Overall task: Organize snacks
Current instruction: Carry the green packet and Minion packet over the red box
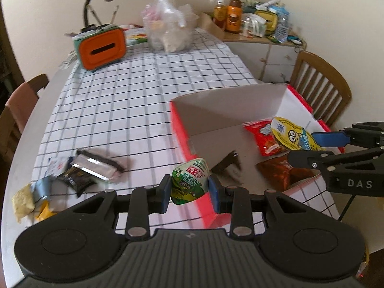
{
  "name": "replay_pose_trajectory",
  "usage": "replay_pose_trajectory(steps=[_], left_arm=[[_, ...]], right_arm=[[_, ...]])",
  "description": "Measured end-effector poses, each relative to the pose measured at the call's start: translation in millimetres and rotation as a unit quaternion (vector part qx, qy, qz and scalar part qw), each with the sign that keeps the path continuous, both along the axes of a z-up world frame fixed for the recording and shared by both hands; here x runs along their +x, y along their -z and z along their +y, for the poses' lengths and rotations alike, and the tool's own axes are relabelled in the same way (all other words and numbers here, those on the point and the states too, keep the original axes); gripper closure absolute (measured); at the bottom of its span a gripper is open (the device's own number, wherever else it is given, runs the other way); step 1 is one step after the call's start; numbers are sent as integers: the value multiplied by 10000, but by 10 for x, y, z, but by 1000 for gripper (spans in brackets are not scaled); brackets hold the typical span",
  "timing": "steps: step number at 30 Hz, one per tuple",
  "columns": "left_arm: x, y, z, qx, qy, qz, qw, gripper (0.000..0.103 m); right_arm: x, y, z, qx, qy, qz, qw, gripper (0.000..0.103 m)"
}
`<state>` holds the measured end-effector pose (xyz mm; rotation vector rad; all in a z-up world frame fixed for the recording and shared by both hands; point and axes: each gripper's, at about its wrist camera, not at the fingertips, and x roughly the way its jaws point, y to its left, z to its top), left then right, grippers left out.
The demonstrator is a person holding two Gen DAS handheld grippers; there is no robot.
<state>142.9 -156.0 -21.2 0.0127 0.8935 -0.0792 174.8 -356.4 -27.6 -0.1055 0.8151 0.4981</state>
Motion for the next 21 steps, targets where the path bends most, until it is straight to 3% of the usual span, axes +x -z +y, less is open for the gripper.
replay_pose_trajectory(steps=[9, 21], left_arm=[[340, 130, -521, 194, 304, 254, 9990, 71], [845, 355, -889, 513, 329, 715, 9956, 71]], right_arm=[[311, 80, -420, -103, 264, 202, 9994, 52], [846, 298, -412, -545, 112, 479, 9973, 52]])
